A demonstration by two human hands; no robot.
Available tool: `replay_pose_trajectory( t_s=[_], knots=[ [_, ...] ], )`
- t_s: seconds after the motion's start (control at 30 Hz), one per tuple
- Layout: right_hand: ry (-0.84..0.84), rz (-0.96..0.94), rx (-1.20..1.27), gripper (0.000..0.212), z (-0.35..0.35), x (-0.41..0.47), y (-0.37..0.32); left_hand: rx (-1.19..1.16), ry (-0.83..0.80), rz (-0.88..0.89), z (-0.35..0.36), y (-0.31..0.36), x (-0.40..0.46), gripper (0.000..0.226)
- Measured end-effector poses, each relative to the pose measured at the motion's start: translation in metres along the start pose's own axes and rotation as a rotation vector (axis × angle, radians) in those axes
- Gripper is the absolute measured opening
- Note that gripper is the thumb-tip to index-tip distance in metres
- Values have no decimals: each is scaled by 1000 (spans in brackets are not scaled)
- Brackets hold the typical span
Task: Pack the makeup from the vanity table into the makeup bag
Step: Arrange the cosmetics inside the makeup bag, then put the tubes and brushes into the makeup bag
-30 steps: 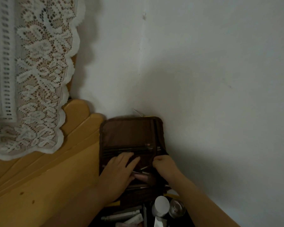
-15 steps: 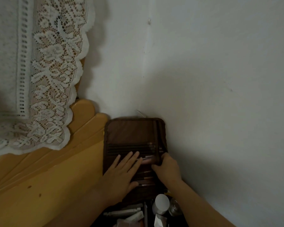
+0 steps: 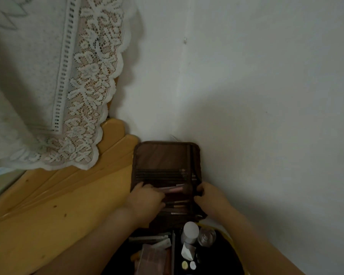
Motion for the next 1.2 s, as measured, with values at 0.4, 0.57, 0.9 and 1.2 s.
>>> replay_pose_trajectory(
  t_s=[0.4, 0.57, 0.9, 1.2],
  knots=[
    [-266, -440, -183, 20, 27, -134, -39, -374, 381, -472, -38, -10, -163, 26],
    [-488, -631, -299, 10, 78, -190, -48, -377, 320, -661, 4, -9, -259, 26],
    [-734, -623, -525, 34, 187, -232, -63, -503, -90, -971, 124, -20, -419, 27],
    [-761, -595, -544, 34, 280, -272, -130, -533, -49, -1093, 156, -79, -517, 27]
  ],
)
Point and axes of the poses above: each hand's wrist, its own x-axis towards the middle knuckle, its own z-axis out of the palm, y = z × x, the point moved 6 cm from there along x, towards the middle knuckle
